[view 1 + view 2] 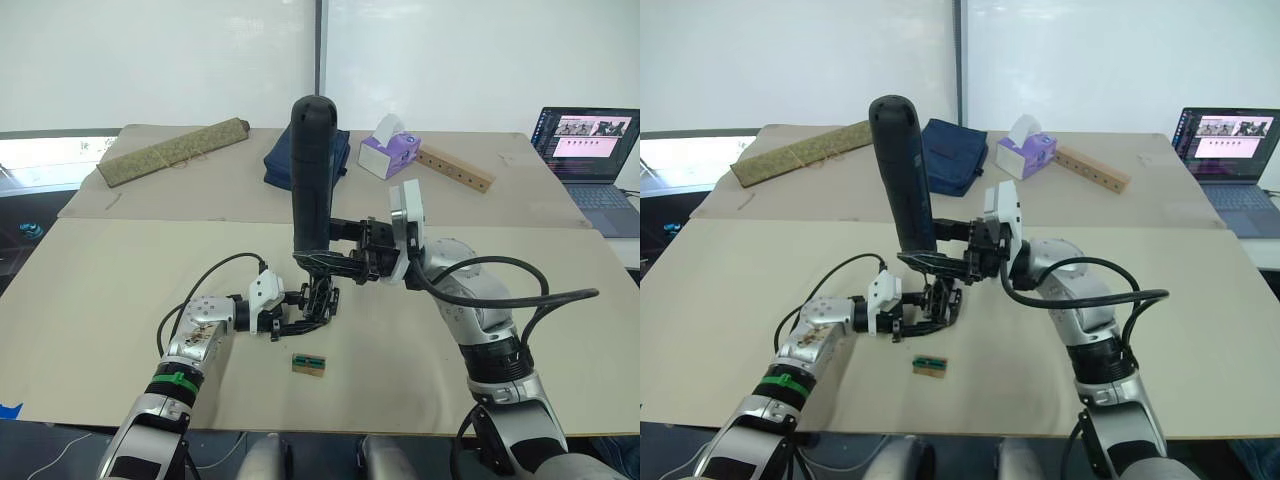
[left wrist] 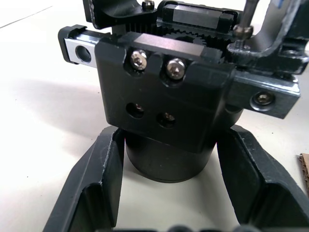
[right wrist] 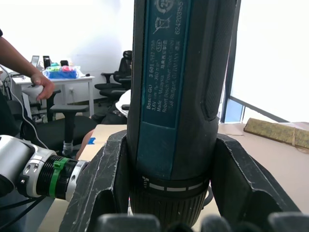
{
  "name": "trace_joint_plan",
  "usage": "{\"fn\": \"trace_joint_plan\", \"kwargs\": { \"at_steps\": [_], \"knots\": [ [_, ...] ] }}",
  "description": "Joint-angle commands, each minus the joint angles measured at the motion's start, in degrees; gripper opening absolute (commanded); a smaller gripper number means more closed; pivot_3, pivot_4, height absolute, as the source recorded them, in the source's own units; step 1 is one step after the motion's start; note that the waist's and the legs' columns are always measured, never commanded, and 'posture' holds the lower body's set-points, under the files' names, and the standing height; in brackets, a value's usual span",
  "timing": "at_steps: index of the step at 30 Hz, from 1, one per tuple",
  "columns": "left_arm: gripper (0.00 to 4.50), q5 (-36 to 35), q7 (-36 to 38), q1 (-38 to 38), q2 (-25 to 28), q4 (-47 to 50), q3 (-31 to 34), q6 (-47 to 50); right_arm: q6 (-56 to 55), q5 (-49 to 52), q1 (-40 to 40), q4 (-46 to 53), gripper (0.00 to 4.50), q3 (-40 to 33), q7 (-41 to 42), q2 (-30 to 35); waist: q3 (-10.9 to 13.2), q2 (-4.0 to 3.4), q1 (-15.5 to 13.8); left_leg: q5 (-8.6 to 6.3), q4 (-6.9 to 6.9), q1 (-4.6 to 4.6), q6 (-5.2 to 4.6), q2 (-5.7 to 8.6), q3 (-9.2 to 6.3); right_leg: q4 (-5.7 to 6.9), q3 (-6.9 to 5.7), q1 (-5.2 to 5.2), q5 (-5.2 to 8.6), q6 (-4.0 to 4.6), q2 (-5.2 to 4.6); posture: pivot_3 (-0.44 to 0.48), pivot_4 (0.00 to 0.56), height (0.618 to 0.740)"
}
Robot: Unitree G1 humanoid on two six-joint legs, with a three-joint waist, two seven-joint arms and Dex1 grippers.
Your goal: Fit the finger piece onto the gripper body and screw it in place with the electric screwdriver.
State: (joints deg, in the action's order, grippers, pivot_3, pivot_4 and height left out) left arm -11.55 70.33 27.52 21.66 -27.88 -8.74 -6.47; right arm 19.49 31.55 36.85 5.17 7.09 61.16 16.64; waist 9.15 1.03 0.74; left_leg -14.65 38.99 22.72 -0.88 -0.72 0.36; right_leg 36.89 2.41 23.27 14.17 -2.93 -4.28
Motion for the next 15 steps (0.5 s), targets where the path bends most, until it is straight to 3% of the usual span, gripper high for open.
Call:
{"fn": "trace_joint_plan", "kwargs": {
  "at_steps": [1,15],
  "knots": [
    [2.3,0.66,-0.15,0.28,-0.51,-0.88,-0.68,-0.04,0.16,-2.43,-1.3,0.2,1.92,2.1,-0.05,1.09,0.0,0.0,0.0,0.0,0.0,-0.03,0.0,0.0,0.0,0.0,0.0,-0.02,0.0,0.0,0.0,0.0,0.15,0.74],
    [2.3,0.84,0.1,0.47,-0.59,-2.2,-0.66,-0.95,1.57,-4.74,-2.22,-0.93,1.92,5.53,-2.48,1.5,-0.17,-0.04,0.04,-0.01,-0.05,-0.43,0.0,-0.01,0.01,-0.09,0.0,-0.41,0.01,-0.01,0.0,0.0,0.15,0.74]
  ]
}}
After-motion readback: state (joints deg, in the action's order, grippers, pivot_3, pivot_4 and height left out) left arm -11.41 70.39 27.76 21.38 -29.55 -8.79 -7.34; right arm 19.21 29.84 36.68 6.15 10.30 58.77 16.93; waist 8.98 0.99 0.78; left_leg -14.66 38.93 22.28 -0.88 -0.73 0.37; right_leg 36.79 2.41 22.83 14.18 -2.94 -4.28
